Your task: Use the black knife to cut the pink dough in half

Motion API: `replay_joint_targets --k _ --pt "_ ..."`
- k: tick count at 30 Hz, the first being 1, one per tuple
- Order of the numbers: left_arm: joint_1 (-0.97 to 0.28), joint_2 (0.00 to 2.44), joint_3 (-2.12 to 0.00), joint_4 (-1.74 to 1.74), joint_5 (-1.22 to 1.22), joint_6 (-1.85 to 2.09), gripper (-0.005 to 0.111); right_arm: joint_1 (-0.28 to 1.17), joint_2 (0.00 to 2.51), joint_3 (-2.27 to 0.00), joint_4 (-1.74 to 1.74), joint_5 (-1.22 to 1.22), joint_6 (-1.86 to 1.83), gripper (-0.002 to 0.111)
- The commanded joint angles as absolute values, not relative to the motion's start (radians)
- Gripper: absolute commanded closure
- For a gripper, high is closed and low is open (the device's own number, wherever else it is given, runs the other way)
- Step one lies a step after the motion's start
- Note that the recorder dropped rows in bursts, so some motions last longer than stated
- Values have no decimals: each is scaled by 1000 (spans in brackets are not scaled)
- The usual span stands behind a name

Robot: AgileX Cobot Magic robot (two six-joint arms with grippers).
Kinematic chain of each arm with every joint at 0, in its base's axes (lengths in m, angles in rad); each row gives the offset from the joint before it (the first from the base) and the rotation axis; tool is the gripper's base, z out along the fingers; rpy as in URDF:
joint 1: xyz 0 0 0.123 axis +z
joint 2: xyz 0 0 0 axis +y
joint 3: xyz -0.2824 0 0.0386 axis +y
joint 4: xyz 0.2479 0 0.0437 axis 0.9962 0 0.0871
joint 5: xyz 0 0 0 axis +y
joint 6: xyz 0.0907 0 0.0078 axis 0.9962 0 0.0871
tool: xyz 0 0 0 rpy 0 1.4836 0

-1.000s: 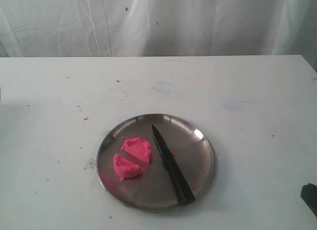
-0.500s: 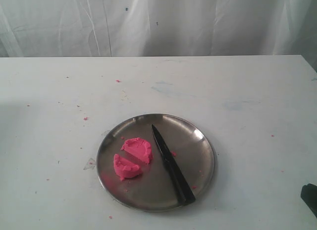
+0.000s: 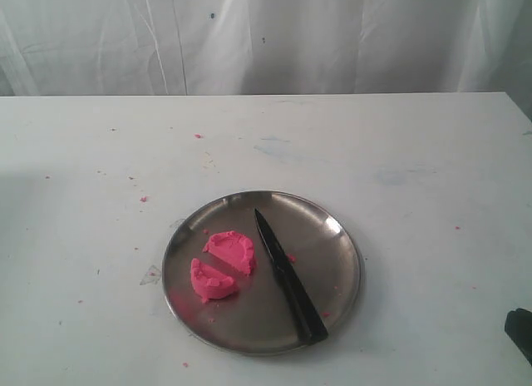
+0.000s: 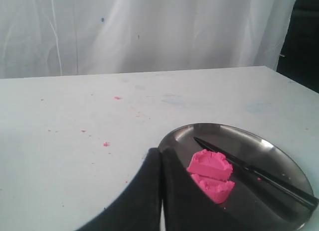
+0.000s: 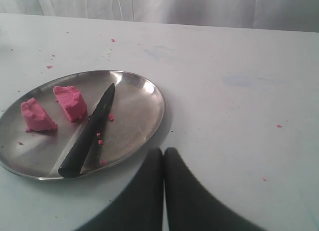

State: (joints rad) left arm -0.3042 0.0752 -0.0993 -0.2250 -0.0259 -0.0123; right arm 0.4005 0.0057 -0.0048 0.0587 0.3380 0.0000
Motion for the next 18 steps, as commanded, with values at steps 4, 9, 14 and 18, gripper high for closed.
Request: replay_joint_targets --k 4,9,14,18 --pt "-309 37 -18 -227 -30 -48 107 399 0 0 51 337 0 108" --pt "-309 10 0 -227 -29 -48 107 399 0 0 51 337 0 108" --pt "-309 0 0 -227 -9 -45 107 399 0 0 51 337 0 108" --pt "-309 0 0 -227 -6 -41 107 399 0 0 51 337 0 108"
